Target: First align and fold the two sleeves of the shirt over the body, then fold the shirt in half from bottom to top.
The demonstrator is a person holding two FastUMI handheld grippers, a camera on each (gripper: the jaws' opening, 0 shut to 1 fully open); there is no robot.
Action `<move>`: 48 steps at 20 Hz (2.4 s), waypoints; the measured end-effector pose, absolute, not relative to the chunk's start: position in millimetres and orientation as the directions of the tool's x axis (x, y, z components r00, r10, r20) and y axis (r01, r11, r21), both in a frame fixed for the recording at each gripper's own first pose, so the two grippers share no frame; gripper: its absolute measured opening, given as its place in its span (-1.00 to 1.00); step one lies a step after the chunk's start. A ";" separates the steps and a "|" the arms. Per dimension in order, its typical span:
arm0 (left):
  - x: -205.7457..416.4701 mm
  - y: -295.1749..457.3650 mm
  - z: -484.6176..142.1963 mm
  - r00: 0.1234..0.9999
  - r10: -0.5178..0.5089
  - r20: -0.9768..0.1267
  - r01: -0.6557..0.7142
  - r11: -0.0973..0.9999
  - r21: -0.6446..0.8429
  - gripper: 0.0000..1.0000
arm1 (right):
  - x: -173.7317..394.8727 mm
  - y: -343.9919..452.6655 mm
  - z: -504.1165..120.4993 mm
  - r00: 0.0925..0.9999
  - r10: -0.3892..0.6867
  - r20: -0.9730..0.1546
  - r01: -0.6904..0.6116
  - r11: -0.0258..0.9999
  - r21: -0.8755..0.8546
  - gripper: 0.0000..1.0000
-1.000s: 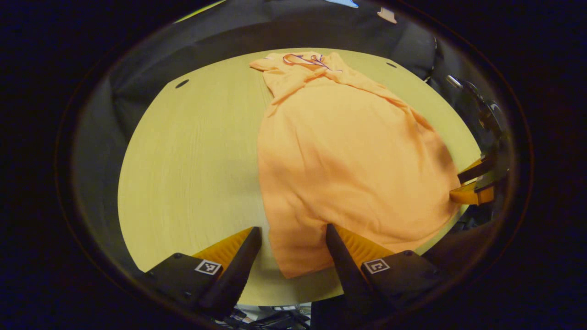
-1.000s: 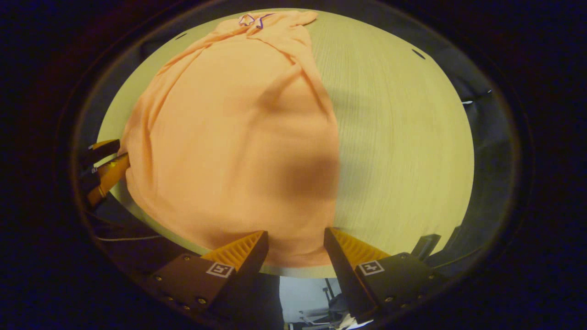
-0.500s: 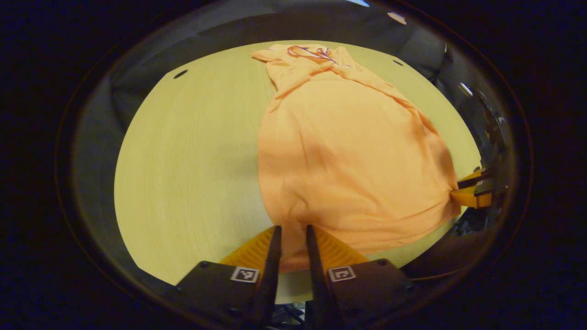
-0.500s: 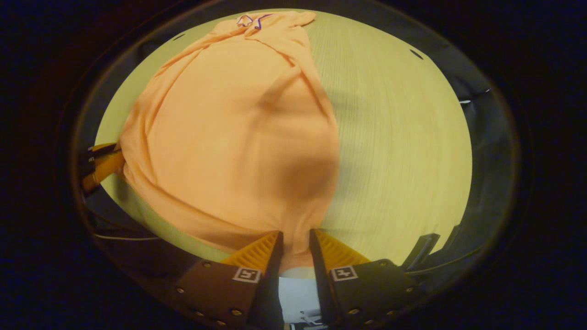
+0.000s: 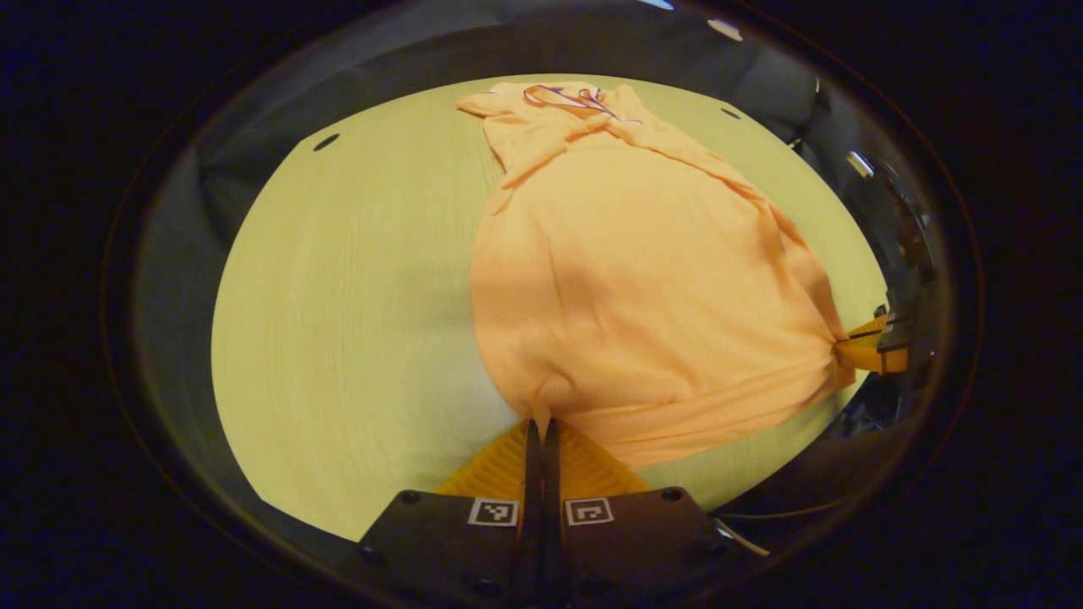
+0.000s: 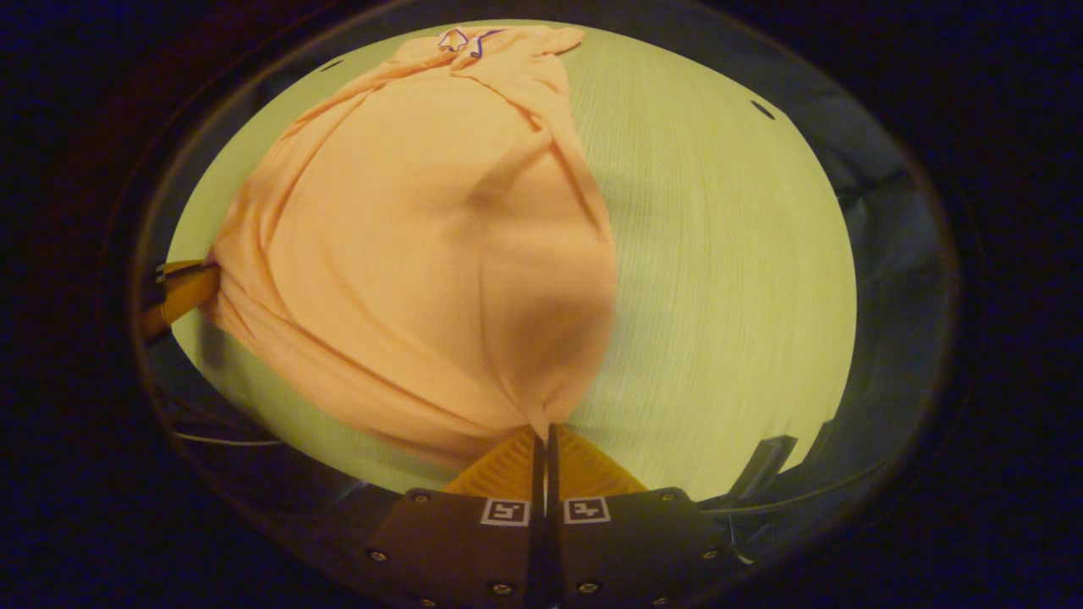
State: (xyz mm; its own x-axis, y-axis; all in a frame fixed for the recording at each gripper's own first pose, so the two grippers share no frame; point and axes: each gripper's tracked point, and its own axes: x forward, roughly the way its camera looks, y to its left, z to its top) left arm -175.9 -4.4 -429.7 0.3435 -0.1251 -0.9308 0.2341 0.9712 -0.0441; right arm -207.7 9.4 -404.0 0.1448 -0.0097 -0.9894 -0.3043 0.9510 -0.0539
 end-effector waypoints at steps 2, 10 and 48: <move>-175.0 -3.3 -429.1 0.350 -0.128 -0.928 0.237 0.971 -0.045 -0.87 | -203.7 13.4 -402.3 0.153 0.018 -0.988 -0.281 0.959 -0.026 -0.99; -142.1 0.4 -398.7 0.404 -0.147 -0.903 0.225 0.973 -0.058 -0.88 | -144.8 24.2 -363.3 0.250 0.071 -0.966 -0.254 0.967 0.005 -0.99; 283.3 -12.5 -289.8 0.720 -0.190 -0.667 0.198 0.978 -0.065 -0.89 | 276.0 77.1 -245.7 0.696 0.147 -0.703 -0.089 0.989 0.119 -1.00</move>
State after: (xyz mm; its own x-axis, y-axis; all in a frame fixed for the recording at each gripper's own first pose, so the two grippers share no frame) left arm 283.3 -12.5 -289.8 0.7202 -0.1905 -0.6671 0.1984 0.9780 -0.0651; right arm 276.0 77.1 -245.7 0.6956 0.1471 -0.7032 -0.0893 0.9889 0.1185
